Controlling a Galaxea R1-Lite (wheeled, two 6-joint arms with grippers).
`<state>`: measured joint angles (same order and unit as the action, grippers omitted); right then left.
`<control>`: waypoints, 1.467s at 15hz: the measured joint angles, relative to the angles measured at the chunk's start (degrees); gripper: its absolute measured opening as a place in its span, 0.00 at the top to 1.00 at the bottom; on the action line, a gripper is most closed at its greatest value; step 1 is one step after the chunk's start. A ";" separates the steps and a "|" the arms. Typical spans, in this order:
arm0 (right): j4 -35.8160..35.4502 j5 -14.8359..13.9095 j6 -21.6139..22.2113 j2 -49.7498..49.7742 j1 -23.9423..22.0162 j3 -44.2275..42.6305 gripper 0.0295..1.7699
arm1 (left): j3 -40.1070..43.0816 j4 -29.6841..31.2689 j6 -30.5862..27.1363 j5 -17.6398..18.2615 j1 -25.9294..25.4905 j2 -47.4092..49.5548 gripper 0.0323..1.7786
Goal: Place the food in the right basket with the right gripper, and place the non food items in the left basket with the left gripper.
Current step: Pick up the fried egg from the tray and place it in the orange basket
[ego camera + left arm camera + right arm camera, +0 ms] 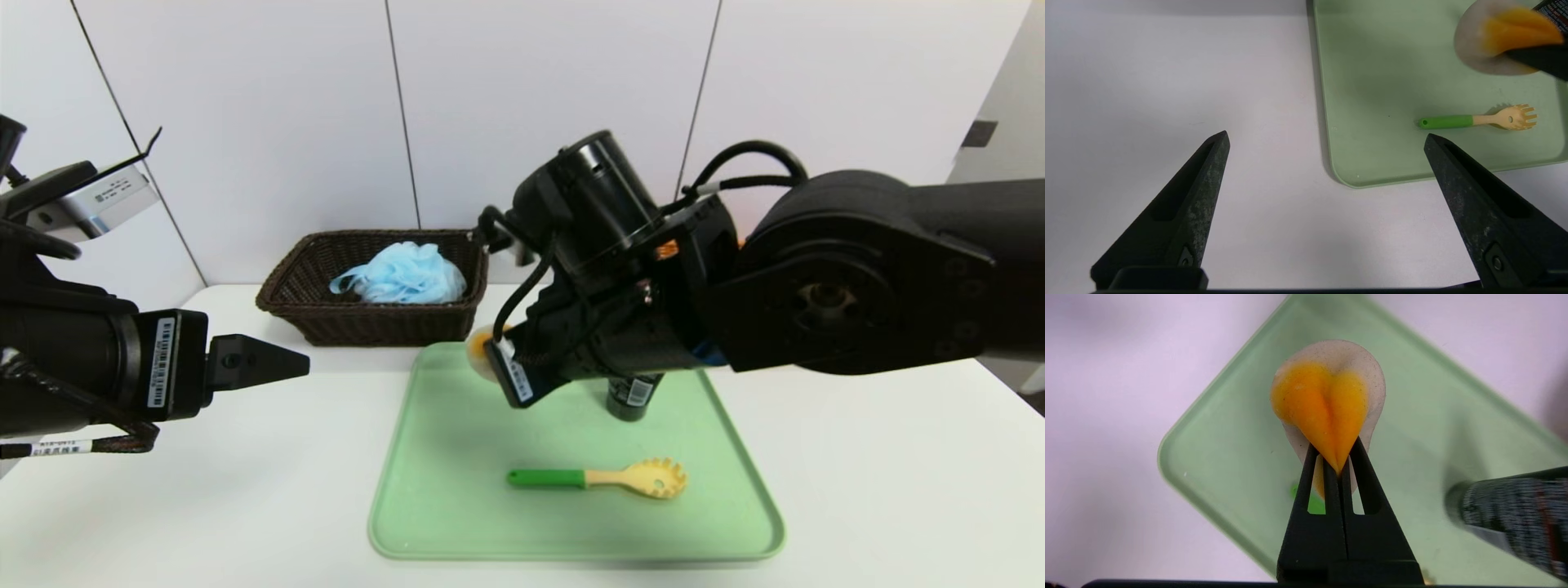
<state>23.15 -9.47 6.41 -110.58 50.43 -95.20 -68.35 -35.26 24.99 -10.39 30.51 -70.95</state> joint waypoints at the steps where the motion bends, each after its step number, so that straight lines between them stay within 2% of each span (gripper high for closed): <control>1: -0.04 -0.34 0.00 0.66 -1.24 -1.57 0.99 | 0.00 -0.02 -0.02 0.02 0.00 0.00 0.05; 3: -0.13 -1.08 0.04 1.73 -3.50 -4.63 0.99 | 0.00 0.17 0.00 0.02 -0.04 0.00 0.05; 7: -0.17 -4.66 0.02 3.04 -8.27 -9.18 0.99 | -0.02 0.06 -0.13 0.00 0.00 0.00 0.05; 11: -0.15 -4.88 -0.09 3.77 -14.36 -11.12 0.99 | -0.04 0.06 -0.11 0.02 -0.01 0.02 0.05; 16: 0.20 -4.69 -0.74 3.34 -24.77 -11.19 0.99 | -0.04 0.45 -0.09 0.17 0.07 0.02 0.05; 22: 0.57 -4.45 -0.82 -3.30 -36.07 -9.13 0.99 | 0.28 0.50 0.15 0.24 0.02 -0.07 0.05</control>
<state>23.72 -13.92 5.60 -113.88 14.36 -104.33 -68.07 -34.76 25.14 -10.14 30.54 -71.02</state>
